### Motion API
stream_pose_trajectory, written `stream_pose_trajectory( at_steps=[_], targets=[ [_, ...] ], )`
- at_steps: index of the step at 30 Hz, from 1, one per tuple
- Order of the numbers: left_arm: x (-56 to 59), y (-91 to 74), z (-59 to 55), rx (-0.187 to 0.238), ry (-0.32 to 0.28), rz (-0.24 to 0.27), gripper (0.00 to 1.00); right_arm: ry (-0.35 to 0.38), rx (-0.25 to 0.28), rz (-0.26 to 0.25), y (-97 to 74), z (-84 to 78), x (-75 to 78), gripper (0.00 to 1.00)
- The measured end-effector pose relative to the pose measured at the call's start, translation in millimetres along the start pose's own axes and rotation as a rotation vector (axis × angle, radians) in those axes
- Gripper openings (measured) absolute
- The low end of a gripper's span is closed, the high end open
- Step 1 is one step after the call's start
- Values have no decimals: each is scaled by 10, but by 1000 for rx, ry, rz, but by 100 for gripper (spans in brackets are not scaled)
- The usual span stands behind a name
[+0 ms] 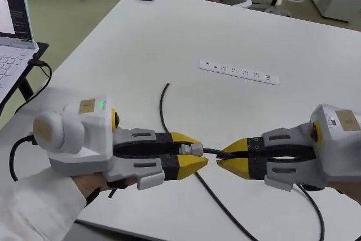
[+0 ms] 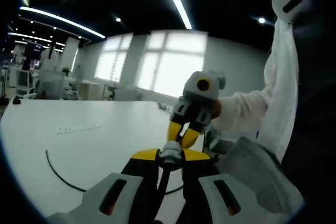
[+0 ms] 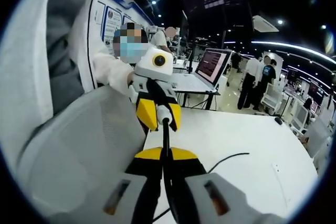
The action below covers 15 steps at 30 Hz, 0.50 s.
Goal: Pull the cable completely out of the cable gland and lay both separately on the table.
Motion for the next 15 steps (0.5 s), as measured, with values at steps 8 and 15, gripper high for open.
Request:
stream_pose_trajectory(
  at_steps=[8,15],
  targets=[
    [-95,-62,56,34,-15,33,17,37,23,-31,-117,-11,77,2],
    [-38,3,-18,-15,22,17,17,78,-17,-27,-136,-169,38,4]
  ],
)
Point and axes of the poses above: the centre of the closed fingertips' face, and the gripper's own axes: y roughly forward along the fingers, x roughly to its right, z roughly out of its top, the point moved 3 cm from there along -y, roughly backward along the fingers, and after that the axes turned 1 degree about -y, right-handed, at the moved point
